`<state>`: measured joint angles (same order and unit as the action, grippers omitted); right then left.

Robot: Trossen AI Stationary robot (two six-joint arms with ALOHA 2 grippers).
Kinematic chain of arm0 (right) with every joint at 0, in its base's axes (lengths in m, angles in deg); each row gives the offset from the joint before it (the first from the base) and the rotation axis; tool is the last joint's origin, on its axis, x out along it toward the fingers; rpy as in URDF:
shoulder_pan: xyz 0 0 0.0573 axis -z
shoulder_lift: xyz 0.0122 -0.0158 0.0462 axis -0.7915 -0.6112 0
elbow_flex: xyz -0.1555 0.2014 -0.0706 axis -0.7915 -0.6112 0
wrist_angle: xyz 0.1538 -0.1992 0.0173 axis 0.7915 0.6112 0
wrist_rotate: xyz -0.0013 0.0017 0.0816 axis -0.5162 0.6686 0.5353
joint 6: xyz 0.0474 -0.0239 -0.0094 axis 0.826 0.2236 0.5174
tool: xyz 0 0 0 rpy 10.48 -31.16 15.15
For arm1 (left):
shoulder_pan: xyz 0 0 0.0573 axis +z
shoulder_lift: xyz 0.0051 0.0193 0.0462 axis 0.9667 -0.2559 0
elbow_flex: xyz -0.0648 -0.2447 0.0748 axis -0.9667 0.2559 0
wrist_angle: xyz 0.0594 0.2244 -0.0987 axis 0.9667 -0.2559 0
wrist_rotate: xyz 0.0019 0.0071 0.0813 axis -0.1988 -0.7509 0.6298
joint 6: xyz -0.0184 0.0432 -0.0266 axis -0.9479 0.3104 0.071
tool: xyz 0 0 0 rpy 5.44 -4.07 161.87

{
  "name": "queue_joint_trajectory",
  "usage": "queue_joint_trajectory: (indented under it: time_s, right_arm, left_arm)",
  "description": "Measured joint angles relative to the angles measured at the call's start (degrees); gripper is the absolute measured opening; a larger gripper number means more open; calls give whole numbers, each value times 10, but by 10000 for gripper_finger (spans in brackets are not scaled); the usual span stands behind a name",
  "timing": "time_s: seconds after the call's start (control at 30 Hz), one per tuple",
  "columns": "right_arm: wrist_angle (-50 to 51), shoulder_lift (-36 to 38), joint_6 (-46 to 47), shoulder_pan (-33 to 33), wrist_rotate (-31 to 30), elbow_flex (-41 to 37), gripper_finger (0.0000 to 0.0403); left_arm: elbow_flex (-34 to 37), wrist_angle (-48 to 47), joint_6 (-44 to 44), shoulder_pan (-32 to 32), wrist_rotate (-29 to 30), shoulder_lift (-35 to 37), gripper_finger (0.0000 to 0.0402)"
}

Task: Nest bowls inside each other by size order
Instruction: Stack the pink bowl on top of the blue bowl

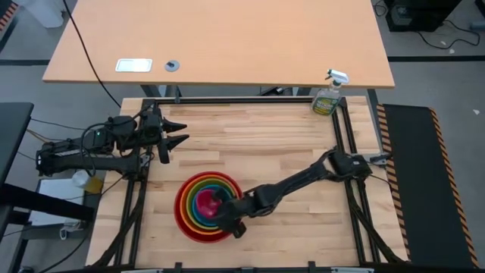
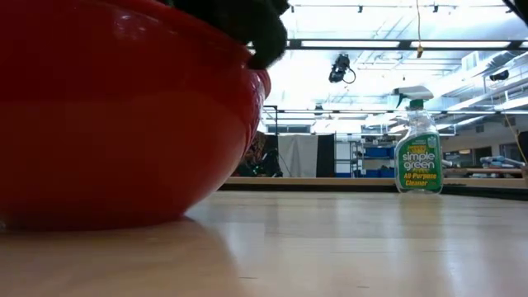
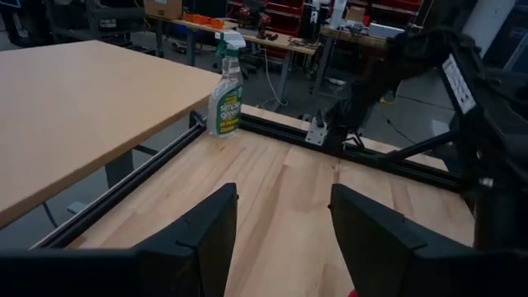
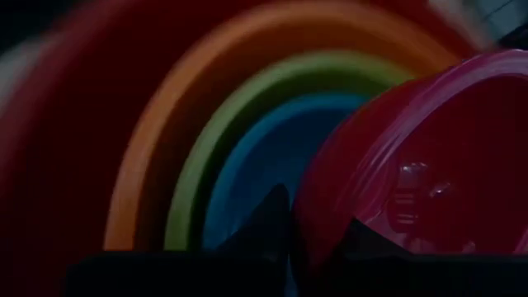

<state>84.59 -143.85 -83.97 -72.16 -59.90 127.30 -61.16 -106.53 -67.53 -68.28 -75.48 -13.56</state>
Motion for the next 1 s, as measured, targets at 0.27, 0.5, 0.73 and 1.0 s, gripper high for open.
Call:
queue_joint_trajectory:
  time_s: [0.27, 0.5, 0.73, 1.0]
  right_arm:
    - [68, -45, -3, 8, -4, 71, 75]
    - [72, -41, 1, 10, -3, 71, 122]
    - [127, -41, 9, 10, 1, 121, 153]
    - [230, -40, 44, 7, 12, 194, 156]
  left_arm:
    - [0, -7, -7, 0, 0, 0, 199]
    - [0, -8, -11, 0, 0, 0, 199]
    - [0, -8, -11, 0, 0, 0, 199]
    - [0, -8, -12, 0, 0, 0, 199]
